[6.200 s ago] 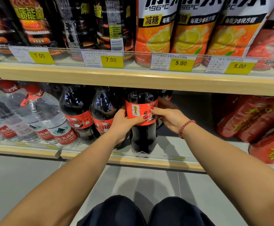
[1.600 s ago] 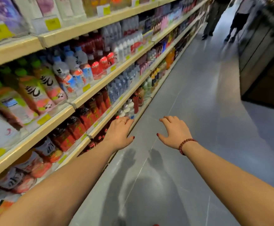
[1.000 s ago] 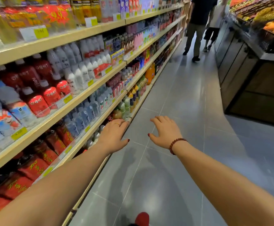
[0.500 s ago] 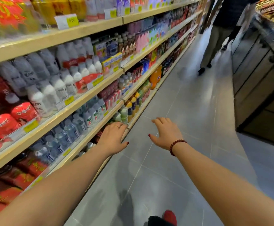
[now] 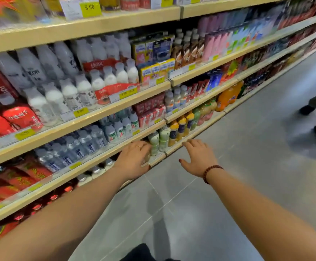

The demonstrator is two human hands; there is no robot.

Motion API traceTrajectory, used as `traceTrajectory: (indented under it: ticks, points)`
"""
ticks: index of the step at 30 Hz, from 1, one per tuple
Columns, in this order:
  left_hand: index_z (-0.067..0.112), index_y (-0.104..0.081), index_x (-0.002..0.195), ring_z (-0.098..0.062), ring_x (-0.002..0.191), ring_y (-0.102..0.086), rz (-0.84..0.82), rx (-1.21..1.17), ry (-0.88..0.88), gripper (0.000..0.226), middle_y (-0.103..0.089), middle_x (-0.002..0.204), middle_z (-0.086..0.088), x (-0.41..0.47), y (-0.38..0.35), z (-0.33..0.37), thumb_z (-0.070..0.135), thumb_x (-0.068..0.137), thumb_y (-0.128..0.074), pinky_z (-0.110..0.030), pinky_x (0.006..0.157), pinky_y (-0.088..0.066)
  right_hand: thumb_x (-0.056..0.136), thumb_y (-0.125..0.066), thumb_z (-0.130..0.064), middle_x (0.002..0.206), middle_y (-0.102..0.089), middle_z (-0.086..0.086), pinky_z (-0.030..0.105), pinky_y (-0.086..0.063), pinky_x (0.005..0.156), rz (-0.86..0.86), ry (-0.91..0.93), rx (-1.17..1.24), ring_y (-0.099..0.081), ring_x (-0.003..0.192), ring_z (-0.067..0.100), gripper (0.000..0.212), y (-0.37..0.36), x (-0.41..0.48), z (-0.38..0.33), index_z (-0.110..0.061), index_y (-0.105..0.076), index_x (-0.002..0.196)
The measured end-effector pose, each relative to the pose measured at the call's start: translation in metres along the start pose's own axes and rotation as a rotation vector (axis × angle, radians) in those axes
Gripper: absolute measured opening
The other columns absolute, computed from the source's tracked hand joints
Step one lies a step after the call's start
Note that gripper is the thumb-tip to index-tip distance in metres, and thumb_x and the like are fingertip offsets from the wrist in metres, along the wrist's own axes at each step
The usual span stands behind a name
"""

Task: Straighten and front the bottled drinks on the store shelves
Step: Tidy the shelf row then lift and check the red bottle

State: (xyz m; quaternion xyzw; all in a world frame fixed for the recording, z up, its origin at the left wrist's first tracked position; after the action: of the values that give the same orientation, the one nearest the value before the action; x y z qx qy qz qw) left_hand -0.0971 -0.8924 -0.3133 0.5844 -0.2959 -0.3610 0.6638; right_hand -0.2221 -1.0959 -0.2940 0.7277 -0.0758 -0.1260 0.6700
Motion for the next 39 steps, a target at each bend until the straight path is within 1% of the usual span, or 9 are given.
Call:
traceTrajectory:
  ticks: [5, 14, 18, 22, 26, 31, 34, 36, 39]
  points:
    - [0.017, -0.041, 0.142, -0.026, 0.133, -0.038, -0.040, -0.005, 0.148, 0.072, -0.043, 0.145, -0.006, 0.021, -0.020, -0.034, 0.046, 0.080, -0.062, -0.033, 0.110, -0.029, 0.086, -0.056, -0.049, 0.126, -0.053, 0.004, 0.035, -0.038, 0.097, -0.038, 0.164, -0.009, -0.046, 0.117, 0.026, 0.052, -0.020, 0.068, -0.003, -0.018, -0.050, 0.127]
    - [0.020, -0.029, 0.147, -0.026, 0.137, -0.031, -0.183, -0.071, 0.413, 0.072, -0.033, 0.151, -0.006, 0.038, -0.065, -0.094, 0.044, 0.085, -0.057, -0.037, 0.112, -0.023, 0.087, -0.053, -0.051, 0.132, -0.049, 0.002, 0.035, -0.035, 0.103, -0.198, 0.333, -0.019, -0.043, 0.124, 0.024, 0.060, -0.062, 0.171, -0.034, -0.019, -0.043, 0.137]
    - [0.019, -0.041, 0.140, -0.025, 0.132, -0.037, -0.152, -0.114, 0.494, 0.064, -0.041, 0.145, -0.006, 0.042, -0.070, -0.106, 0.043, 0.085, -0.061, -0.036, 0.109, -0.027, 0.086, -0.054, -0.050, 0.135, -0.049, 0.004, 0.036, -0.035, 0.101, -0.255, 0.396, -0.026, -0.043, 0.124, 0.026, 0.063, -0.071, 0.208, -0.040, -0.016, -0.042, 0.138]
    - [0.022, -0.041, 0.140, -0.024, 0.138, -0.033, -0.144, -0.197, 0.678, 0.063, -0.040, 0.147, -0.004, 0.041, -0.078, -0.111, 0.041, 0.083, -0.062, -0.037, 0.112, -0.023, 0.086, -0.054, -0.050, 0.129, -0.052, 0.005, 0.035, -0.037, 0.096, -0.308, 0.505, -0.038, -0.045, 0.120, 0.026, 0.058, -0.083, 0.242, -0.047, -0.016, -0.047, 0.133]
    - [0.020, -0.042, 0.139, -0.026, 0.135, -0.036, -0.139, -0.262, 0.846, 0.063, -0.043, 0.144, -0.006, 0.042, -0.089, -0.103, 0.041, 0.083, -0.063, -0.038, 0.109, -0.027, 0.087, -0.054, -0.049, 0.132, -0.051, 0.005, 0.035, -0.038, 0.099, -0.370, 0.643, -0.060, -0.043, 0.123, 0.026, 0.057, -0.094, 0.272, -0.049, -0.017, -0.047, 0.133]
    - [0.018, -0.033, 0.147, -0.028, 0.139, -0.032, -0.110, -0.345, 1.064, 0.074, -0.037, 0.151, -0.010, 0.047, -0.112, -0.076, 0.045, 0.085, -0.062, -0.039, 0.112, -0.029, 0.087, -0.057, -0.046, 0.136, -0.051, 0.006, 0.033, -0.039, 0.101, -0.444, 0.826, -0.037, -0.044, 0.125, 0.026, 0.063, -0.111, 0.298, -0.045, -0.017, -0.043, 0.141]
    - [0.018, -0.030, 0.149, -0.029, 0.140, -0.031, -0.095, -0.437, 1.182, 0.076, -0.034, 0.154, -0.011, 0.055, -0.130, -0.064, 0.045, 0.086, -0.062, -0.040, 0.112, -0.029, 0.086, -0.059, -0.043, 0.138, -0.051, 0.007, 0.034, -0.037, 0.104, -0.520, 0.894, -0.039, -0.044, 0.125, 0.029, 0.061, -0.128, 0.312, -0.043, -0.016, -0.046, 0.139]
    - [0.016, -0.032, 0.148, -0.029, 0.139, -0.033, -0.028, -0.515, 1.255, 0.075, -0.036, 0.152, -0.012, 0.059, -0.146, -0.056, 0.042, 0.086, -0.065, -0.039, 0.110, -0.031, 0.085, -0.064, -0.038, 0.134, -0.055, 0.010, 0.036, -0.038, 0.102, -0.532, 0.941, -0.024, -0.047, 0.121, 0.031, 0.054, -0.143, 0.323, -0.041, -0.013, -0.053, 0.131]
    - [0.009, -0.040, 0.145, -0.032, 0.133, -0.040, 0.109, -0.599, 1.315, 0.073, -0.043, 0.146, -0.016, 0.064, -0.170, -0.047, 0.034, 0.084, -0.070, -0.037, 0.105, -0.034, 0.083, -0.069, -0.032, 0.127, -0.059, 0.013, 0.034, -0.041, 0.098, -0.553, 0.890, 0.056, -0.051, 0.117, 0.034, 0.049, -0.166, 0.335, -0.040, -0.010, -0.059, 0.126]
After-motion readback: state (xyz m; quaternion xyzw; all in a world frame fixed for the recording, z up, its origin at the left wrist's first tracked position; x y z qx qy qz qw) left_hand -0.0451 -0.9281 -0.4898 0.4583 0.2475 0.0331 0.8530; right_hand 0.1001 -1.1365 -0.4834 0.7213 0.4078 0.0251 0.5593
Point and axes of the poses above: each hand's wrist, its own x-axis towards the middle knuckle, its own y-axis out of the back of the hand, z = x × y, the point moved 1 cm from there along x, towards the middle knuckle
